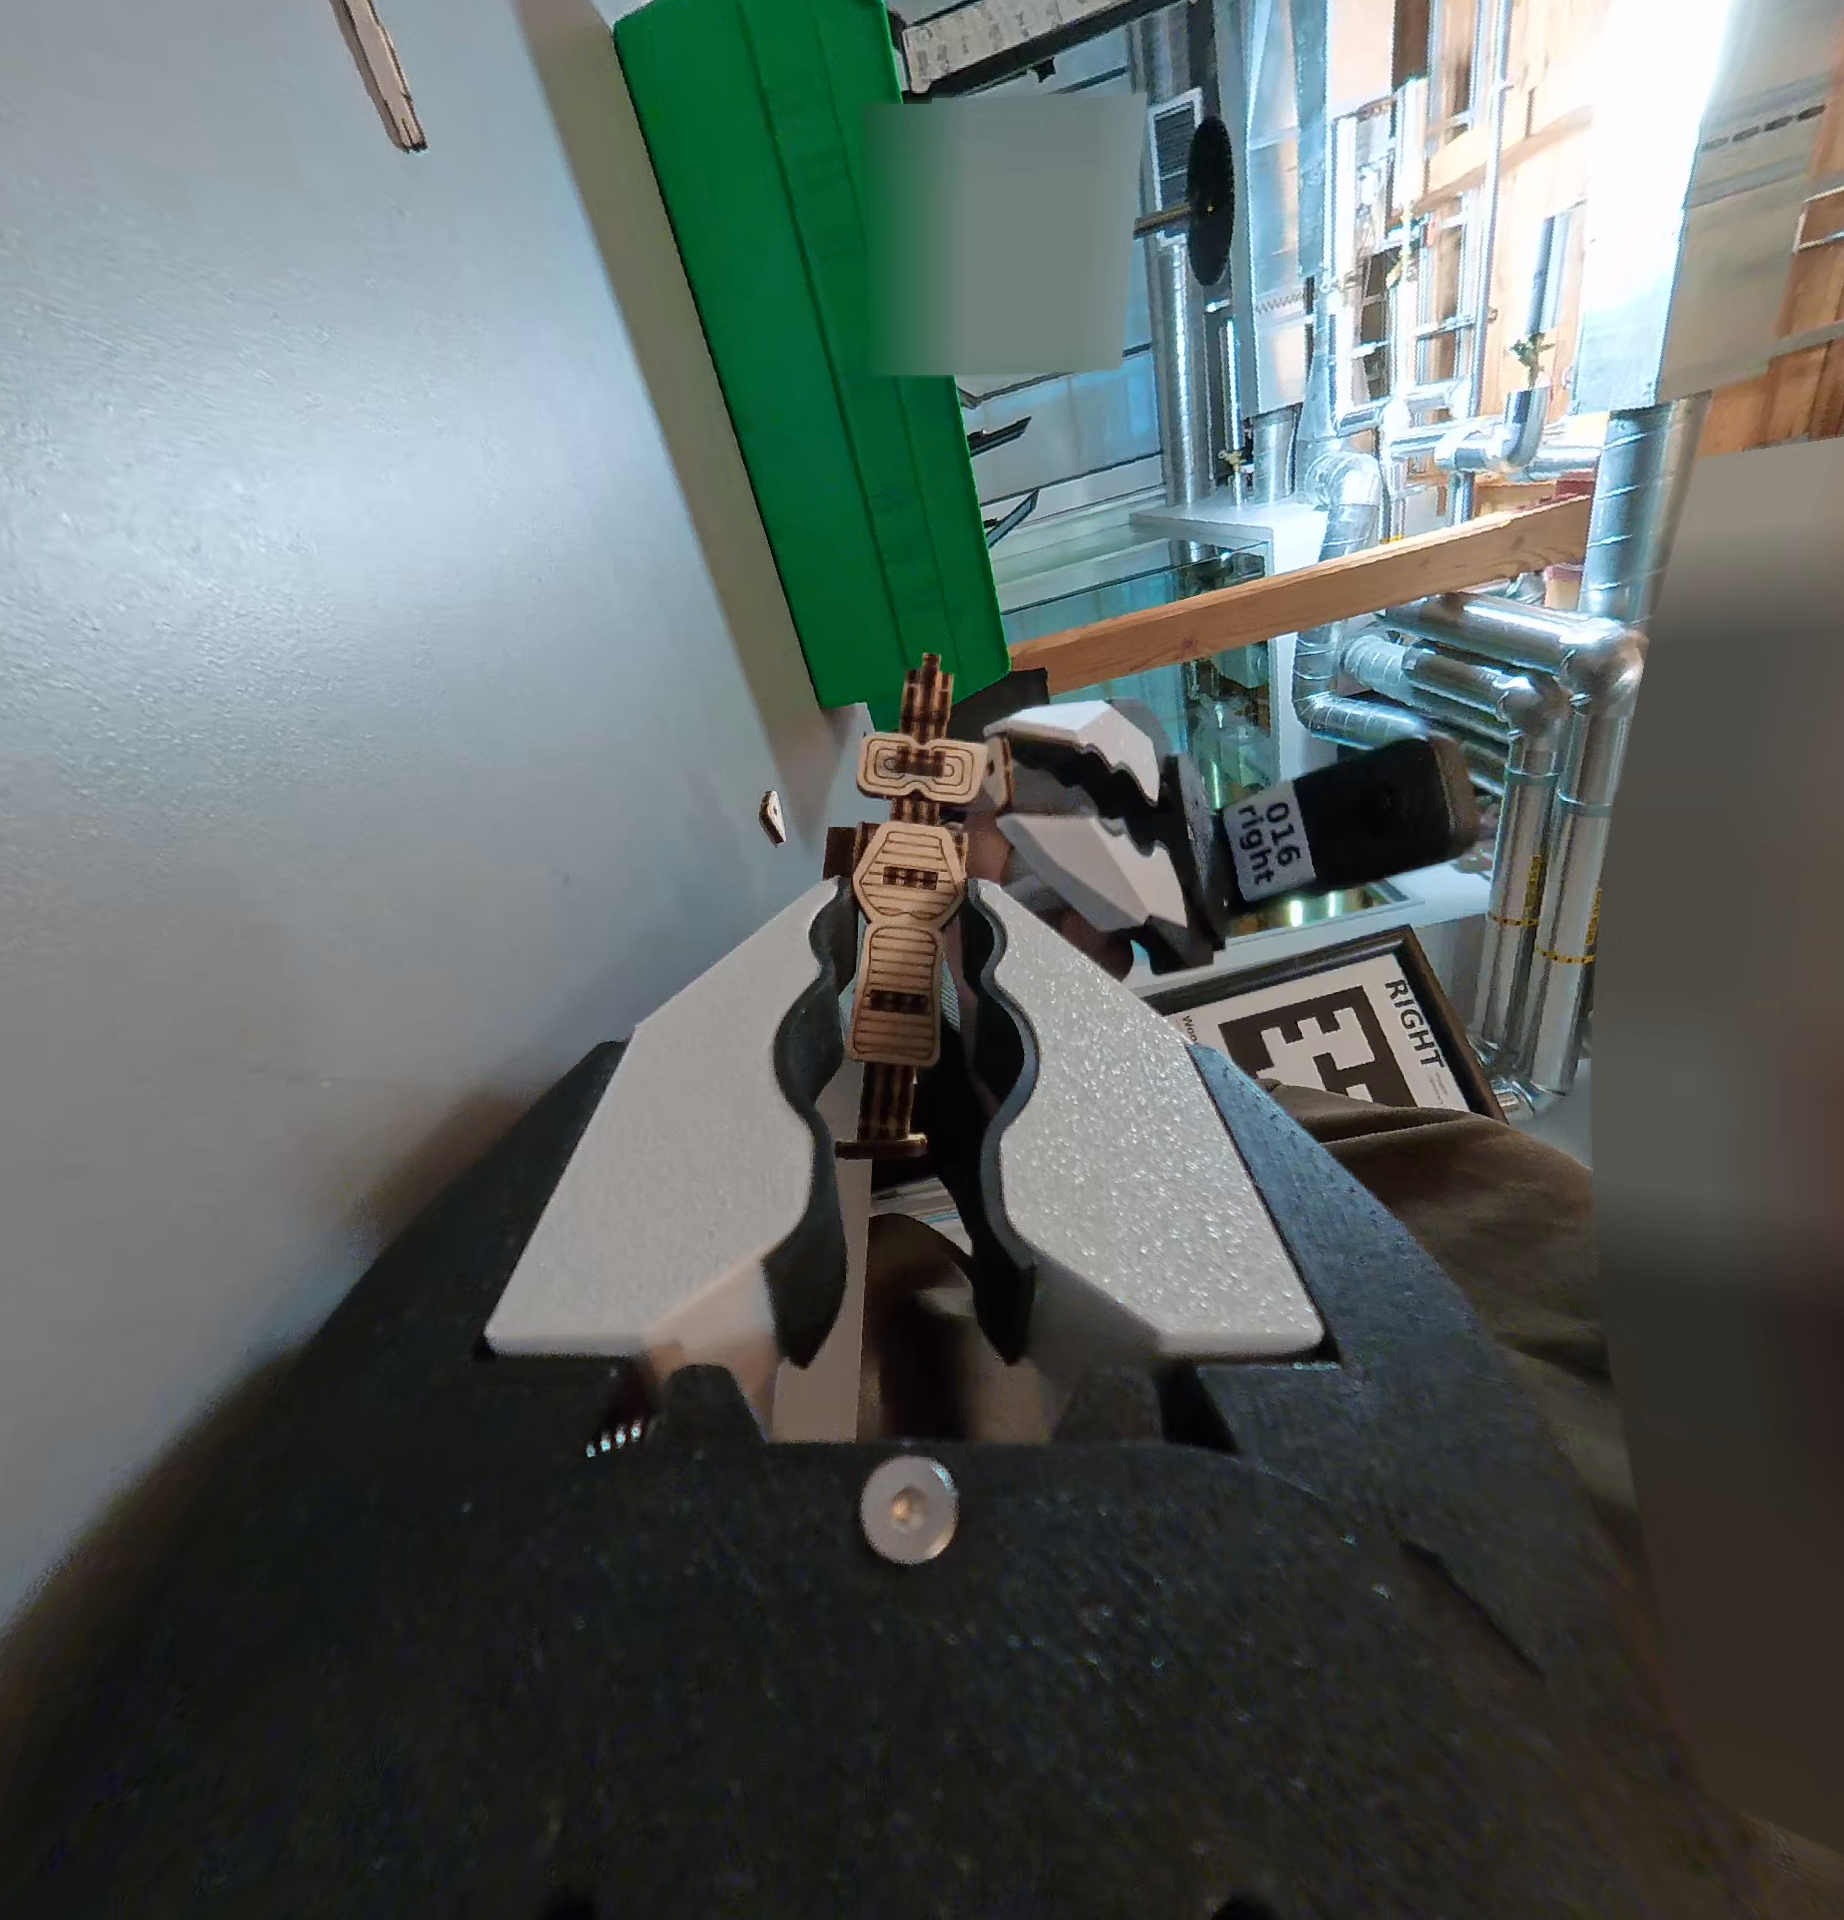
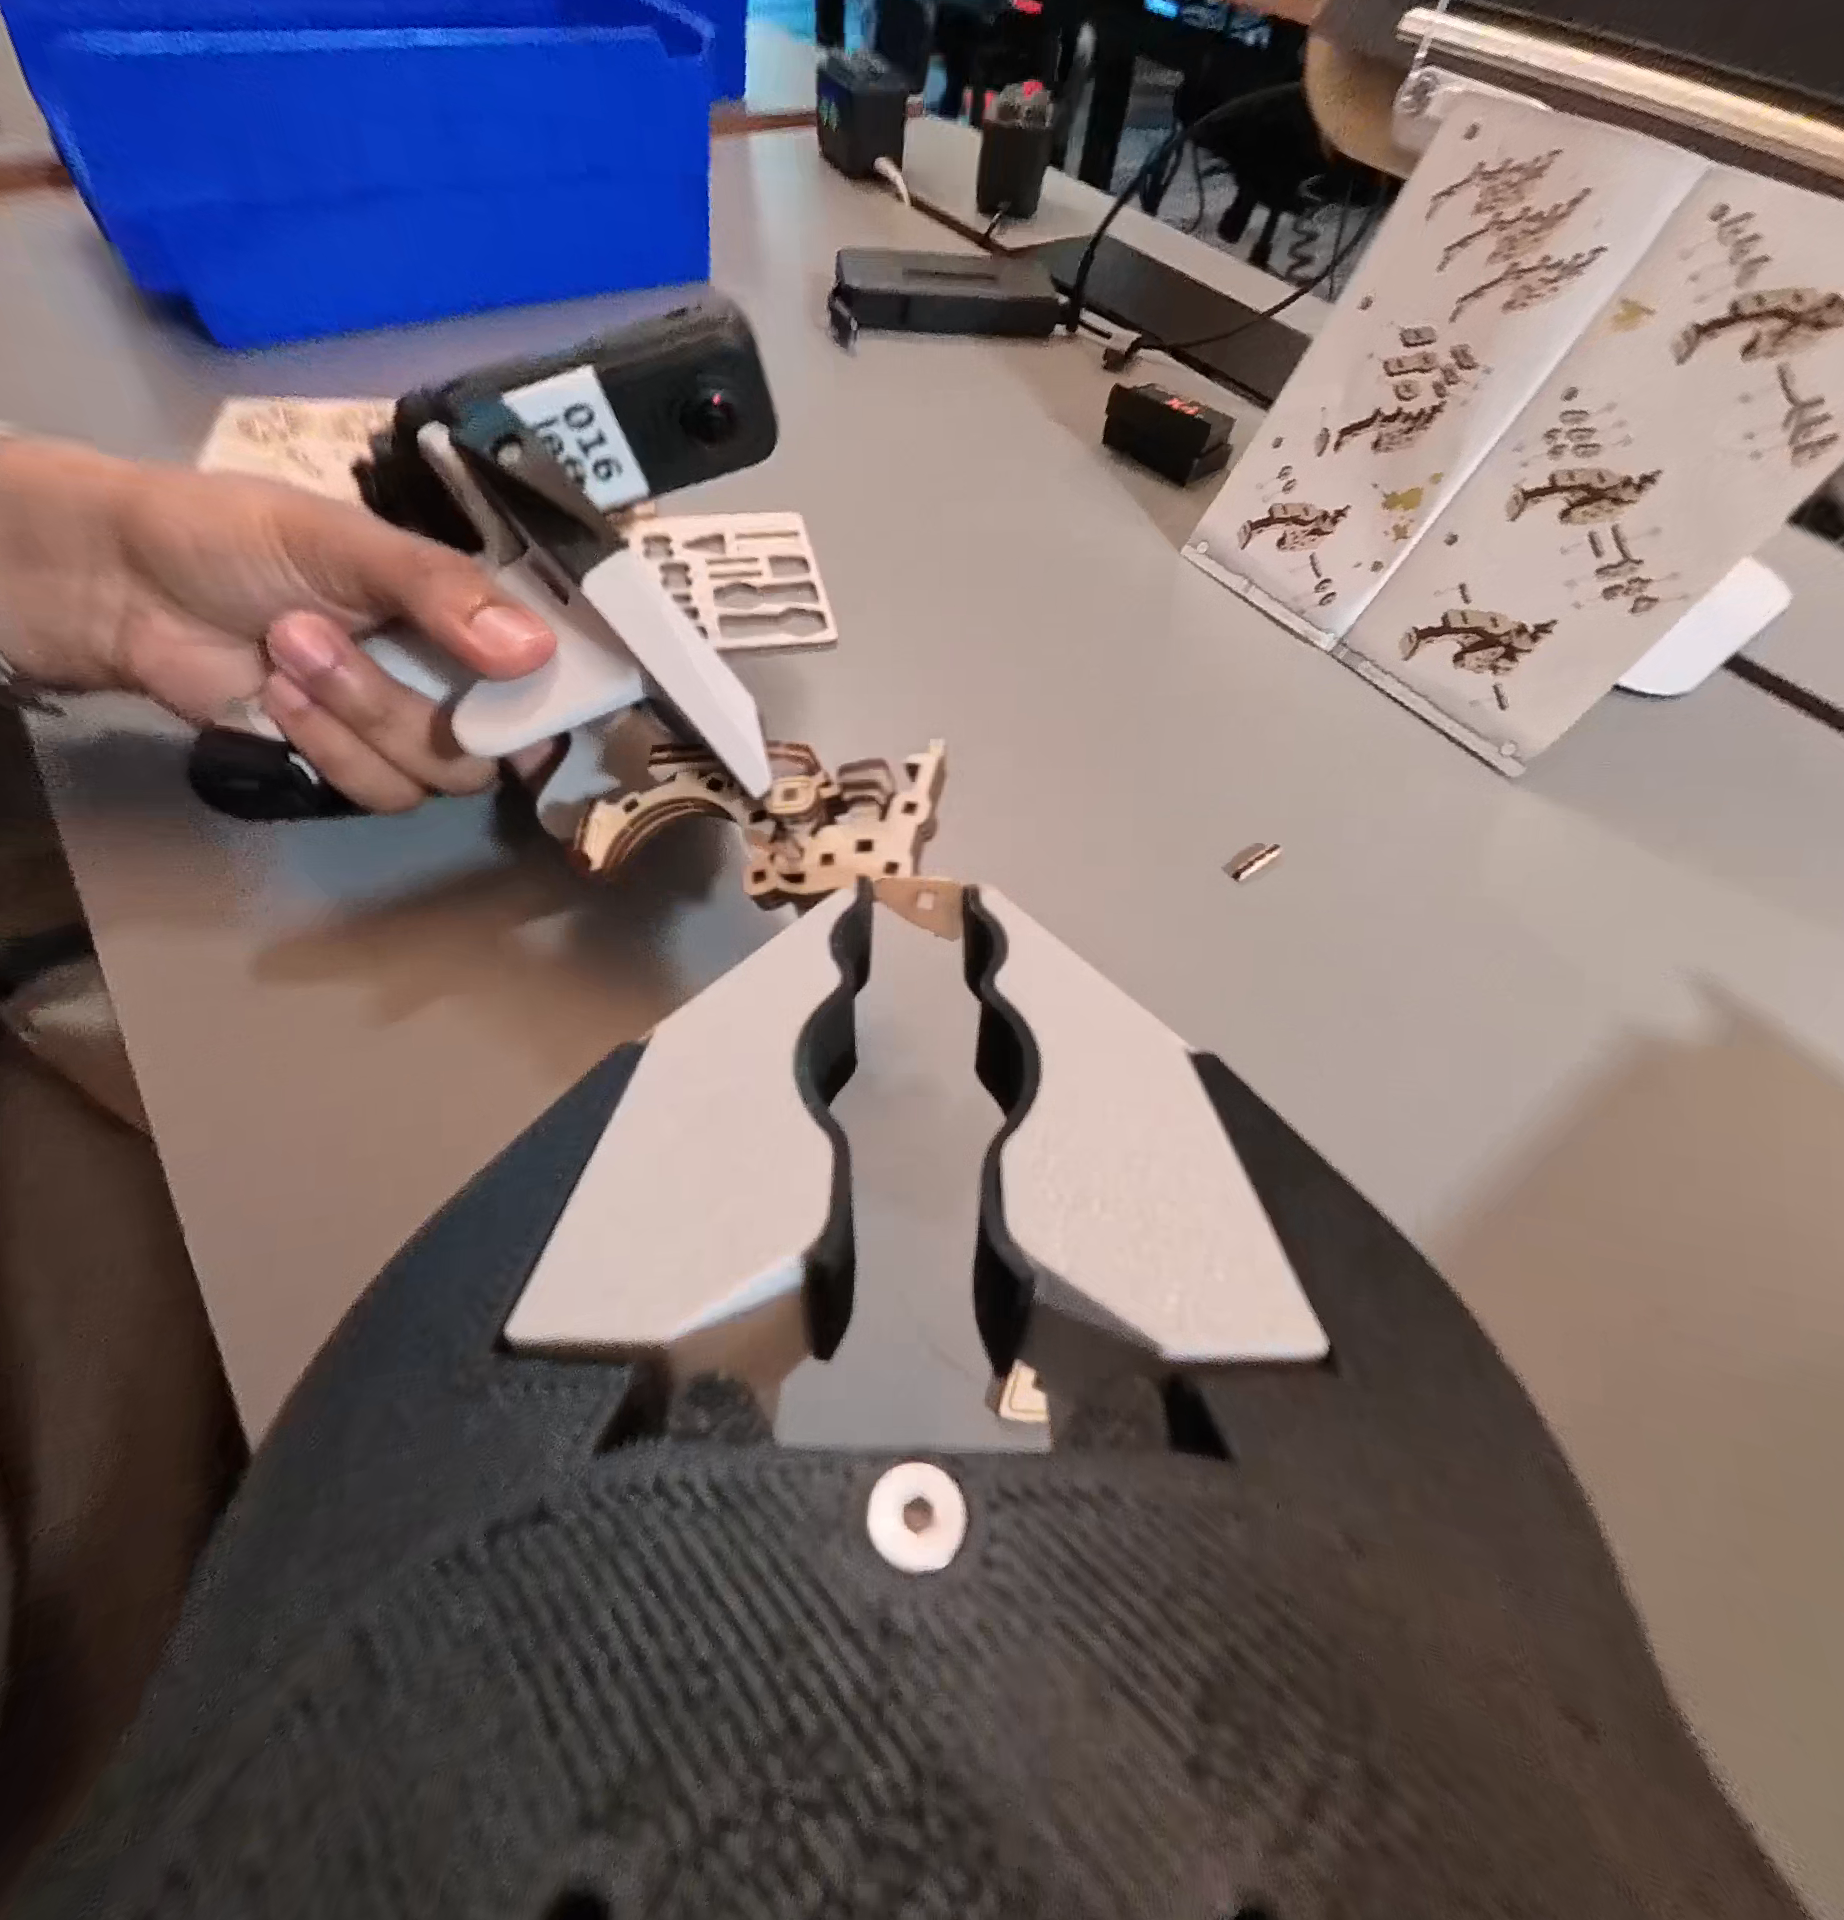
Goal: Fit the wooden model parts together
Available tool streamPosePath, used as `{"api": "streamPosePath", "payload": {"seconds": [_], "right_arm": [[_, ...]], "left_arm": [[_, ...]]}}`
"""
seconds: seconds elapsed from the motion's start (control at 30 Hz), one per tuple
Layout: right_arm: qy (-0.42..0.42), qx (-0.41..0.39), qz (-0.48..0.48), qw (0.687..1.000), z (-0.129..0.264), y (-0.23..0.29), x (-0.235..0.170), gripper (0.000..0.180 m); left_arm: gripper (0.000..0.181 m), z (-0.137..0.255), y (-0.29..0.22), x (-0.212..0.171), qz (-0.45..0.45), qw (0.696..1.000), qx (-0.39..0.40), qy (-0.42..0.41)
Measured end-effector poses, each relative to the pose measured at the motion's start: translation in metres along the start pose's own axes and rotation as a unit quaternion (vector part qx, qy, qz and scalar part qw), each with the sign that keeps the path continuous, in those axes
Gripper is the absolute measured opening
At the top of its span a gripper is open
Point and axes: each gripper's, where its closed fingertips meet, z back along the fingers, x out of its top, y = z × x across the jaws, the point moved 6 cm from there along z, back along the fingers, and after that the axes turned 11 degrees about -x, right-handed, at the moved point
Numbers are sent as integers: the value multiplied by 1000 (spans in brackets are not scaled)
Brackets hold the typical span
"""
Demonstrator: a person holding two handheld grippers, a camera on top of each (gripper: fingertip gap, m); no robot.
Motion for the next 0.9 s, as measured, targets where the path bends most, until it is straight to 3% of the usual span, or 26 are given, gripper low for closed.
{"api": "streamPosePath", "payload": {"seconds": [0.03,0.2,0.37,0.53,0.63,0.77,0.83,0.9], "right_arm": [[-5,4,-20,1000,1,-4,0,16],[-25,38,-84,995,5,-12,1,16],[-17,68,-79,994,1,-2,-1,16],[26,100,-28,994,-4,12,-9,16],[75,162,37,983,-5,31,-20,16],[149,148,158,965,-9,42,-43,16],[158,147,170,962,-10,45,-47,16],[157,146,161,964,-12,45,-46,27]], "left_arm": [[16,0,0,0,1,1000,-1,0],[16,0,0,0,2,1000,-3,-1],[16,0,0,1,3,1000,-3,-2],[16,0,0,1,3,1000,-2,-4],[16,0,0,1,3,1000,0,-6],[16,1,0,1,3,1000,-1,-6],[16,1,0,1,4,1000,-2,-6],[16,1,0,1,4,1000,-2,-6]]}}
